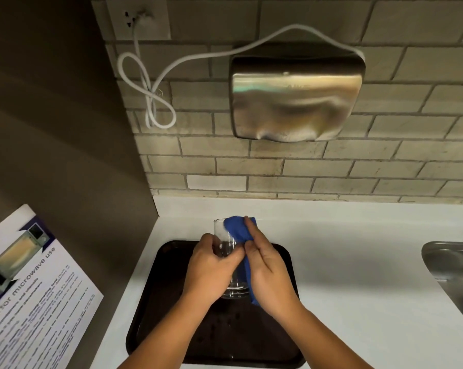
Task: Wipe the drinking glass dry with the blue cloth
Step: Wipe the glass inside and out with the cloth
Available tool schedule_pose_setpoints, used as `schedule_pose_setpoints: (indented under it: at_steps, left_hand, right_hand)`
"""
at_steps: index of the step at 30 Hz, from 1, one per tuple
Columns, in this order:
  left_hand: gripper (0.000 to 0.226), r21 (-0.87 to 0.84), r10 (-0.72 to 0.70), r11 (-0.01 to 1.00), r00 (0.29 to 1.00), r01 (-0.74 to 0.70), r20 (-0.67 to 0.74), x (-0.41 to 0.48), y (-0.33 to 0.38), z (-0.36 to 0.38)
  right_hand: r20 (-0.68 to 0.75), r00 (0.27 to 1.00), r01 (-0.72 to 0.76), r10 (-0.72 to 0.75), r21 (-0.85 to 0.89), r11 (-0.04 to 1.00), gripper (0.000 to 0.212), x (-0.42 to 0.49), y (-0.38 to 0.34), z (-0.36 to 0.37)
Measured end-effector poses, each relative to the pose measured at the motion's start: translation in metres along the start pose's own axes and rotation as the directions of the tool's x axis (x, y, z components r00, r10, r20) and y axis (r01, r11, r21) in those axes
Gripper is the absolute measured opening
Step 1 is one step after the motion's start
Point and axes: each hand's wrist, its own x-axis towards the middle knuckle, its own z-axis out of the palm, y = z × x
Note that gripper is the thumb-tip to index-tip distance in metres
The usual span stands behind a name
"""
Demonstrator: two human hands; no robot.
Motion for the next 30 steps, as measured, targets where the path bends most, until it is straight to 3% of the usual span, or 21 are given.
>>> schedule_pose_setpoints:
  at_steps: [2, 7, 12, 17, 20, 22, 26, 30]
  left_hand:
    - [0.058, 0.002, -0.003, 1.0, 1.0, 0.003, -0.005, 0.001, 0.001, 0.0]
    - [0.057, 0.053, -0.019, 0.998, 1.0, 0.019, 0.006, -0.001, 0.003, 0.002]
    - [0.053, -0.036, -0.063, 0.997, 0.998, 0.064, 0.007, -0.002, 0.003, 0.002]
    - [0.05, -0.193, -0.1, 0.974, 0.991, 0.116, 0.09, -0.006, 0.006, 0.002]
    - [0.042, -0.366, -0.175, 0.908, 0.979, 0.202, 0.106, -0.005, 0.008, 0.002]
    - [0.048, -0.449, -0.183, 0.866, 0.975, 0.221, 0.128, -0.004, 0.011, 0.002]
    - [0.049, -0.532, -0.241, 0.803, 0.963, 0.268, 0.12, -0.008, 0.015, 0.004]
    - [0.038, -0.583, -0.284, 0.741, 0.942, 0.335, 0.18, -0.007, 0.017, 0.004]
  right_hand:
    - [-0.008, 0.999, 0.049, -0.049, -0.044, 0.998, 0.049, -0.002, 0.004, 0.001]
    - [-0.047, 0.994, -0.09, 0.096, 0.102, 0.991, 0.039, 0.011, 0.01, -0.007]
    - [-0.052, 0.998, -0.035, 0.037, 0.056, 0.998, 0.043, -0.001, 0.003, -0.001]
    - [-0.094, 0.99, -0.093, 0.106, 0.133, 0.987, 0.041, 0.006, 0.009, -0.009]
    - [-0.071, 0.997, -0.03, 0.034, 0.051, 0.998, 0.043, -0.011, 0.001, -0.002]
    - [-0.058, 0.998, 0.015, -0.013, 0.04, 0.999, 0.043, -0.013, 0.003, -0.003]
    - [-0.071, 0.996, -0.036, 0.045, 0.133, 0.99, 0.05, -0.011, 0.001, -0.008]
    - [-0.032, 0.998, 0.054, -0.056, -0.056, 0.997, 0.042, -0.031, -0.014, 0.0]
